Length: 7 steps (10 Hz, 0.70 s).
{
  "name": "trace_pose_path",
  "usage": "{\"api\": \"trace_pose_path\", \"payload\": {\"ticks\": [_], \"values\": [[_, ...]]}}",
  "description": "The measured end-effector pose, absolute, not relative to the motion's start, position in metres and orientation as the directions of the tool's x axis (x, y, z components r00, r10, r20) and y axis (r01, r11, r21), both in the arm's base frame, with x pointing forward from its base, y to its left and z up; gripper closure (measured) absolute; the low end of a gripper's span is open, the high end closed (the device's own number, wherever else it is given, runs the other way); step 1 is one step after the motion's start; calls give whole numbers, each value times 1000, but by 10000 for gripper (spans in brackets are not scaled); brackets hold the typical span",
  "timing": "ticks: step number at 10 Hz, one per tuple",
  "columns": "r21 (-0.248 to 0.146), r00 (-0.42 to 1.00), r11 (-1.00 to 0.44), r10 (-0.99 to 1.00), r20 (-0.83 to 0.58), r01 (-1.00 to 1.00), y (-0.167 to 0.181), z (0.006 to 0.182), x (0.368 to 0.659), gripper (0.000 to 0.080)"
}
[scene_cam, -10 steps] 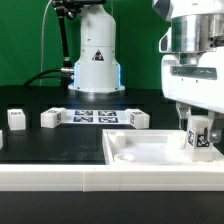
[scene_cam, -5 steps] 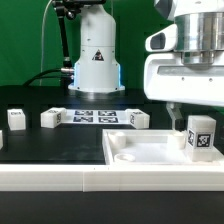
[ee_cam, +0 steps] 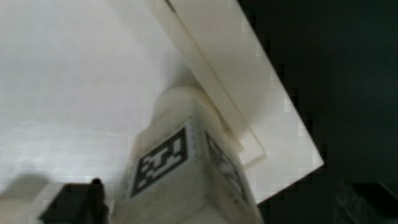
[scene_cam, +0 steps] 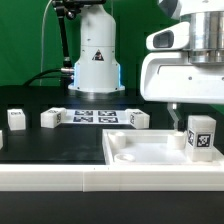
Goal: Assemble one leg
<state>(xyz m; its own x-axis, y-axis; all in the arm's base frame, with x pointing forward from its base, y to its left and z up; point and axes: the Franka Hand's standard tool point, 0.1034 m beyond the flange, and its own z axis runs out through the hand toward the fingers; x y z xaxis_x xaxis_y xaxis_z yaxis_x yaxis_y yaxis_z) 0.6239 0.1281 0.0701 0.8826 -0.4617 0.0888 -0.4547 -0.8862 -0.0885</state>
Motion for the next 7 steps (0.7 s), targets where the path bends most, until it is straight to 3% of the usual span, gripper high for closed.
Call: {"api": "trace_pose_path", "payload": {"ticks": [7], "values": [[-24,983,-993,-121,136,-118,124,70,626,150]]}}
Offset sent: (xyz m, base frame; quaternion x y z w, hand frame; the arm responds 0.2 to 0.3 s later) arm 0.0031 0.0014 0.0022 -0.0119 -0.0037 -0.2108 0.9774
